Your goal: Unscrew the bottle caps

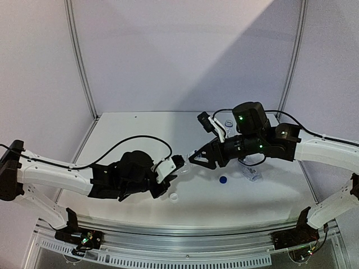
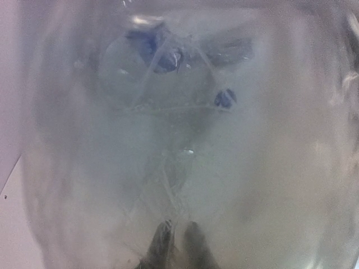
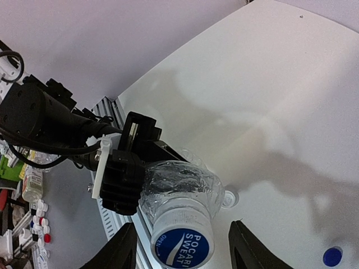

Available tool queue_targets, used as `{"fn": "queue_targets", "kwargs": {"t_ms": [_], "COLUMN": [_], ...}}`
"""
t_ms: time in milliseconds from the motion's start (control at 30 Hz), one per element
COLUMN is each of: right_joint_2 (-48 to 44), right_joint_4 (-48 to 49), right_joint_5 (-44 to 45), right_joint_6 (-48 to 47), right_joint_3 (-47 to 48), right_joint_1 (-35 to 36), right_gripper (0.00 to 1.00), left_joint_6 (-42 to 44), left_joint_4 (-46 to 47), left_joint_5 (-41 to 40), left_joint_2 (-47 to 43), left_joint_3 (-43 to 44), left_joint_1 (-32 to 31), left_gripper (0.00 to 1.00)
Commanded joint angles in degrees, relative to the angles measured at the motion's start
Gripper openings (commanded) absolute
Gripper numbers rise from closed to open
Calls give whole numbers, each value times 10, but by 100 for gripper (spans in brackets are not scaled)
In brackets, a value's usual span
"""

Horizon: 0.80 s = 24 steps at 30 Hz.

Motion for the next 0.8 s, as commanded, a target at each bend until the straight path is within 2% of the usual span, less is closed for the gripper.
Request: {"fn": "queue_targets", "kwargs": {"t_ms": [0,67,267,400,467,567,667,767], "right_joint_2": [-12,-12,-4,-5,-8,-25,-52,-82], "right_joint_4": [5,6,2,-6,-18,-38,-50,-30], "right_joint_5": [17,24,34,22,11,23,65,37], "right_joint_6": [3,5,5,-6,-48,-131,-215,-265], "right_joint_3": [11,11,11,15,18,13,-3,-31], "right_joint_1": [2,1,2,2,2,3,3,2], "right_gripper": [60,60,49,34,28,25,25,27], "left_joint_6": [4,4,4,5,12,18,6,-4], "left_joint_4": [-8,-8,-7,-7,-4,-20,-46,-65], "left_joint_5": [-1,-1,3,9,25,112,286,436], "left_joint_2": [7,6,3,0,-3,-4,5,30], "left_joint_3": [17,17,15,14,10,10,24,47], "left_joint_1": [3,3,3,3,4,12,38,57], "left_gripper": [0,0,0,0,0,0,0,1]}}
